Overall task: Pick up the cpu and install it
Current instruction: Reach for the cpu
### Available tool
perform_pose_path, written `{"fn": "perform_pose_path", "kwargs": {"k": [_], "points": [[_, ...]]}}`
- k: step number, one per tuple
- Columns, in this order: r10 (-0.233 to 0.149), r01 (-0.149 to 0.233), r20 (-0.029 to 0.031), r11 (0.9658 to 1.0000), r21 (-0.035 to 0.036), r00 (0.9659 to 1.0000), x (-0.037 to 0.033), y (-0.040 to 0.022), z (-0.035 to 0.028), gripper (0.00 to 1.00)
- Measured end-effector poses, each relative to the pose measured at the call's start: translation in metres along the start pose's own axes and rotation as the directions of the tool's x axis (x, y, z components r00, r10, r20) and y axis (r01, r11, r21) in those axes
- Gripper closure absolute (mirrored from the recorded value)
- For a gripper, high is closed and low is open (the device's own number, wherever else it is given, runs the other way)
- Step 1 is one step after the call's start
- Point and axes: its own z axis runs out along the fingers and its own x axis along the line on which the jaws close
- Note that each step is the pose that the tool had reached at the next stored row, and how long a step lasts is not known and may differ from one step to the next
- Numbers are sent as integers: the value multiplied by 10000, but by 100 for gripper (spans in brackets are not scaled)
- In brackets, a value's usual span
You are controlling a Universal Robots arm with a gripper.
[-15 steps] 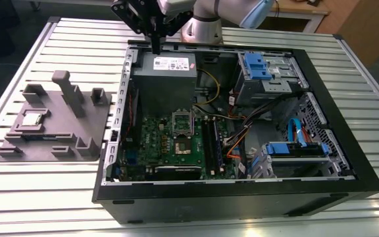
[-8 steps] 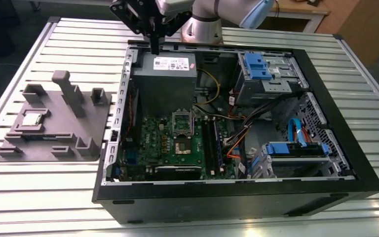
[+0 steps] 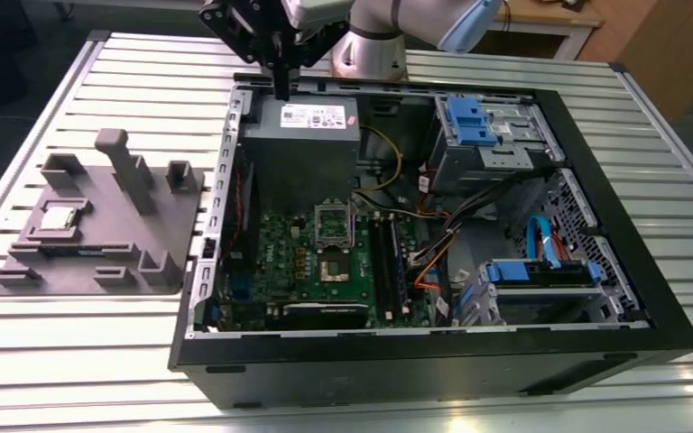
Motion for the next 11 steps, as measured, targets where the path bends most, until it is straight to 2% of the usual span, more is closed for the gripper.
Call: {"fn": "perform_pose_path", "kwargs": {"k": [11], "points": [[1, -1, -28, 10000, 2, 10000, 27, -3, 18, 90]]}}
